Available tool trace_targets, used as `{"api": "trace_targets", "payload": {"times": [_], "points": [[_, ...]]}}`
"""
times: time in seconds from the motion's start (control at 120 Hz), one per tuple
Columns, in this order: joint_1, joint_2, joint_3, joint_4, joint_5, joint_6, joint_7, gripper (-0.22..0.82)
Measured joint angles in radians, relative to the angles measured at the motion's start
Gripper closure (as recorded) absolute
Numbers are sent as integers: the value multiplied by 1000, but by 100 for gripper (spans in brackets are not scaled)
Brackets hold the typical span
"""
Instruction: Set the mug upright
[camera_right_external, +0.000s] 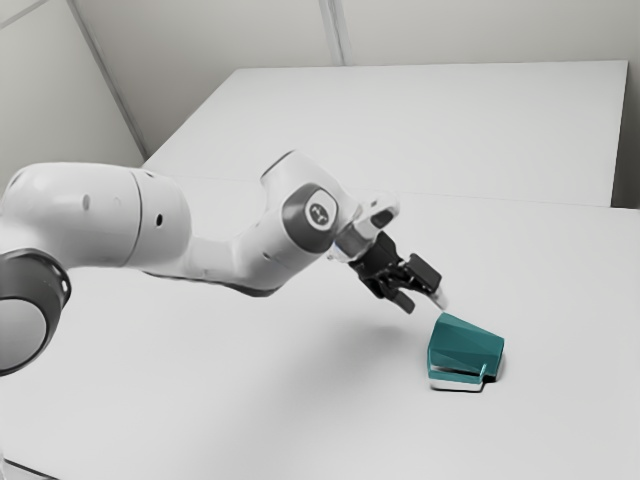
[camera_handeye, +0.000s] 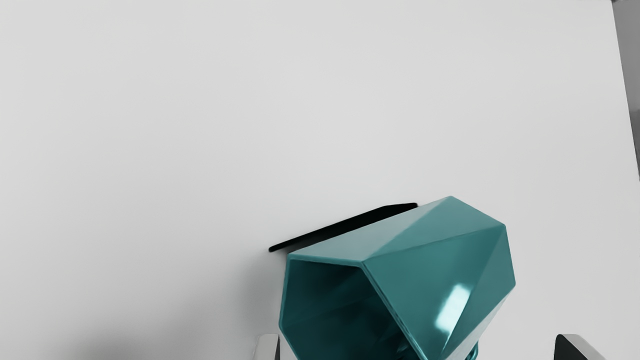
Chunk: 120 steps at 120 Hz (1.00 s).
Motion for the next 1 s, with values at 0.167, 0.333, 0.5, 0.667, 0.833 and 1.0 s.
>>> {"api": "trace_targets", "payload": {"times": [0.167,0.333,0.5,0.667,0.833,1.0], "points": [[-11,27,-37,-2,-58,47,24,1],[-36,46,-42,0,-98,81,41,2],[-54,56,-42,3,-110,108,53,12],[-73,59,-51,6,-114,125,62,22],[-77,59,-79,33,-111,150,66,27],[-85,57,-85,57,-91,165,58,47]]}}
